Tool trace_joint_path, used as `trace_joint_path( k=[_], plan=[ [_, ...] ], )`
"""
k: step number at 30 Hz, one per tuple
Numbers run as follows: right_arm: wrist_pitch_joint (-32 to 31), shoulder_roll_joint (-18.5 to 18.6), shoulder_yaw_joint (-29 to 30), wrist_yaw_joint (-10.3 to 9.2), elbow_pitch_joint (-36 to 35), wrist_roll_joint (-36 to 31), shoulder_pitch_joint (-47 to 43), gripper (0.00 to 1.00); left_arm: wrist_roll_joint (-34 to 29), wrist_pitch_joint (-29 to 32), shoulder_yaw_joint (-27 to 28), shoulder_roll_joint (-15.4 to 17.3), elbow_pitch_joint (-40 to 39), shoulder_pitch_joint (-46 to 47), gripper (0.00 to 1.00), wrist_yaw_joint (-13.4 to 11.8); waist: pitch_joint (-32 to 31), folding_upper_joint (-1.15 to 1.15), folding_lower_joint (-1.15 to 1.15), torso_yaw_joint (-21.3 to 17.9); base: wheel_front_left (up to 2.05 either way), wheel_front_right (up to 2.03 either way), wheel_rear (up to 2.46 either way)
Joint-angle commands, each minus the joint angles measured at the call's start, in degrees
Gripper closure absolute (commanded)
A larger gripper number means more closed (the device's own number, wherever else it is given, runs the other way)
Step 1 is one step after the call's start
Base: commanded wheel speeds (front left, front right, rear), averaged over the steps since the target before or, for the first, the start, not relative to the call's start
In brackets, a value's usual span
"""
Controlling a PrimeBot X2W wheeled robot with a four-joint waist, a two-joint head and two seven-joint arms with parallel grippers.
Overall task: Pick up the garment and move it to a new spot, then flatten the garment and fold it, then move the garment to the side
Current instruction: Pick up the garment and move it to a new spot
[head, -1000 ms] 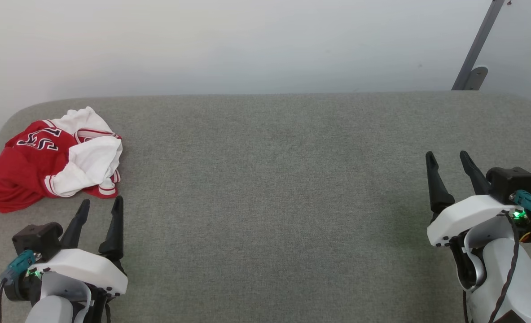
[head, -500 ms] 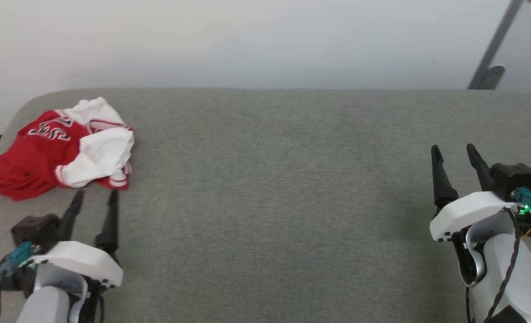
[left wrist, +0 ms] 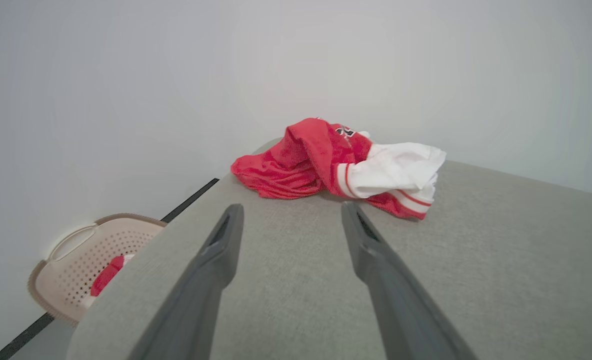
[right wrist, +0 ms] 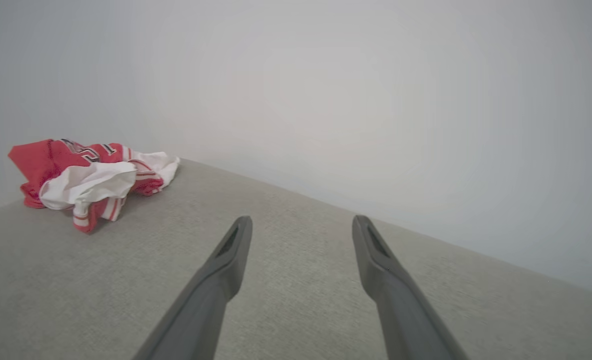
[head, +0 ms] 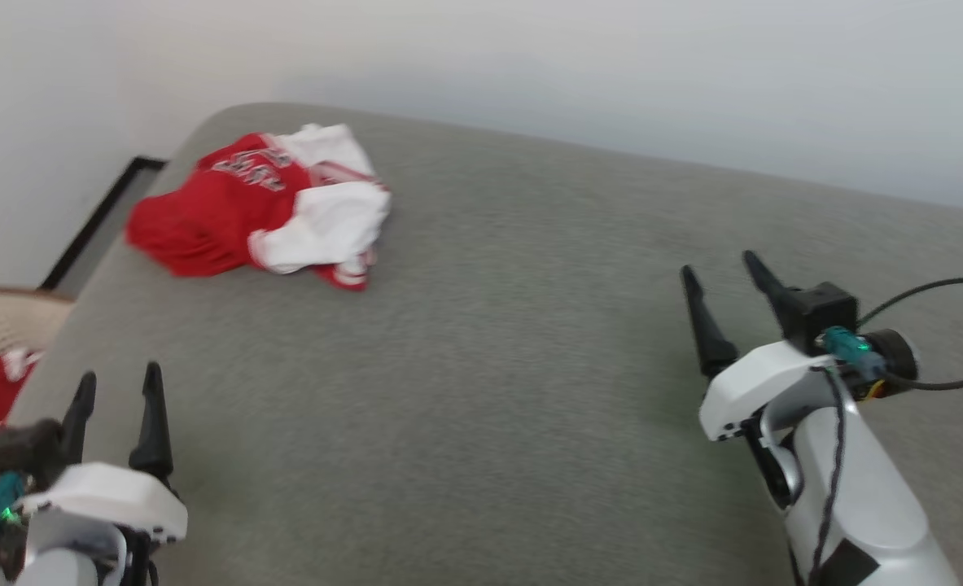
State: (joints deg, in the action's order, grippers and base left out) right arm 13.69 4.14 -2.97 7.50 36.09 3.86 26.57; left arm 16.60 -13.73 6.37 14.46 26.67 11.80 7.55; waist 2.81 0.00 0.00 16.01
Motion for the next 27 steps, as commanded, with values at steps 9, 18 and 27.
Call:
trace_joint_path(
  k=[9, 18, 27],
  plan=[
    [1.5, -0.9, -5.9, -0.03, 2.8, -1.6, 2.4, 0.00, -5.4, -1.5, 5.4, -4.0, -3.3, -4.9, 0.00, -0.2, 0.1, 0.00, 0.00, 13.0, 0.00, 0.00, 0.00],
    [1.5, -1.0, -8.7, -0.03, 3.8, 0.1, 3.3, 0.00, -5.0, -1.5, 5.9, -4.8, -5.1, -5.9, 0.00, -0.1, 1.1, 0.00, 0.00, 13.5, 0.00, 0.00, 0.00],
    [1.5, -1.1, -8.9, -0.03, 2.2, -1.0, 6.8, 0.00, 1.0, -1.5, -5.5, 3.9, -6.5, 6.2, 0.00, -0.1, 9.8, 0.00, 0.00, 5.4, 0.00, 0.00, 0.00]
  ],
)
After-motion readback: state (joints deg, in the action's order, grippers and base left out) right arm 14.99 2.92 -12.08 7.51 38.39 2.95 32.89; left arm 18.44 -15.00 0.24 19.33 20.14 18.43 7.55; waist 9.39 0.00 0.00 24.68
